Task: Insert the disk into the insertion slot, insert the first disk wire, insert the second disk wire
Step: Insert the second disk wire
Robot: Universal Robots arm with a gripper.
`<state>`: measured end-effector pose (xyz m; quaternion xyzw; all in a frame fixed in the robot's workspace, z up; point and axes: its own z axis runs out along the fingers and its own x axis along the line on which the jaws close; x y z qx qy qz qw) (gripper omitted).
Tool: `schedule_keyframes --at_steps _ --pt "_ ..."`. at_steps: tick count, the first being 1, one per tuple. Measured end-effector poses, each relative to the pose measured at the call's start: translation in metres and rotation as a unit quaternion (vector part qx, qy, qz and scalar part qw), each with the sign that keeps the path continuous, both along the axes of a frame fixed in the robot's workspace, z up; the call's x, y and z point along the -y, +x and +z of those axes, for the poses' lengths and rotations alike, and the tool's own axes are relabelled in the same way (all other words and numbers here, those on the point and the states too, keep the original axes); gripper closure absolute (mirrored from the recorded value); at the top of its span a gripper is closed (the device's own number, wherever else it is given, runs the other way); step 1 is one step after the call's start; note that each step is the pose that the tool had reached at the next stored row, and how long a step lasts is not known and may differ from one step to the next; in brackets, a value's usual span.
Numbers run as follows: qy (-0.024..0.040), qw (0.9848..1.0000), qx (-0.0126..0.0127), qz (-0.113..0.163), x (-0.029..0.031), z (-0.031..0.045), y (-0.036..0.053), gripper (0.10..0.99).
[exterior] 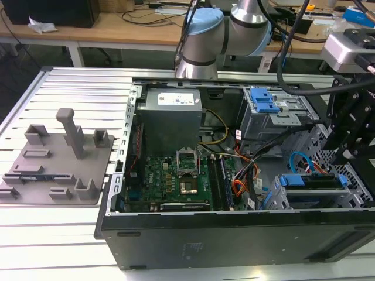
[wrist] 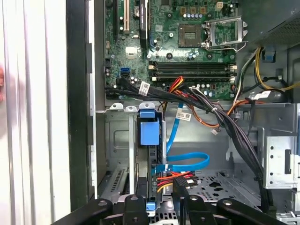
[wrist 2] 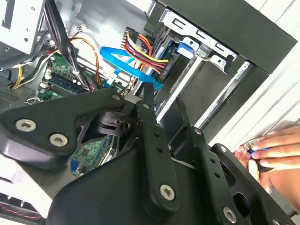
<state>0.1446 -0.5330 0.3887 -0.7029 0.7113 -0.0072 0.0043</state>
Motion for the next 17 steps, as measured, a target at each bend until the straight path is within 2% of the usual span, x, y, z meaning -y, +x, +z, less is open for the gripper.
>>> schedule_keyframes --at_steps 8,9,10,11,14,17 --pt "-0.0001 1.0 0.0023 0.0 0.0 0.0001 0.0 0.729" --pt "-0.0002 1.0 0.0025 0.0 0.0 0.0002 0.0 0.745" --pt "-0.0001 1.0 0.0029 0.0 0.0 0.0002 0.0 0.812" --pt "-0.0001 1.0 0.0032 0.0 0.0 0.0001 0.0 0.812" --pt "-0.0001 1.0 0.004 0.0 0.0 0.0002 0.0 0.98" --pt "-0.0001 1.0 0.0048 0.0 0.0 0.0001 0.0 0.98"
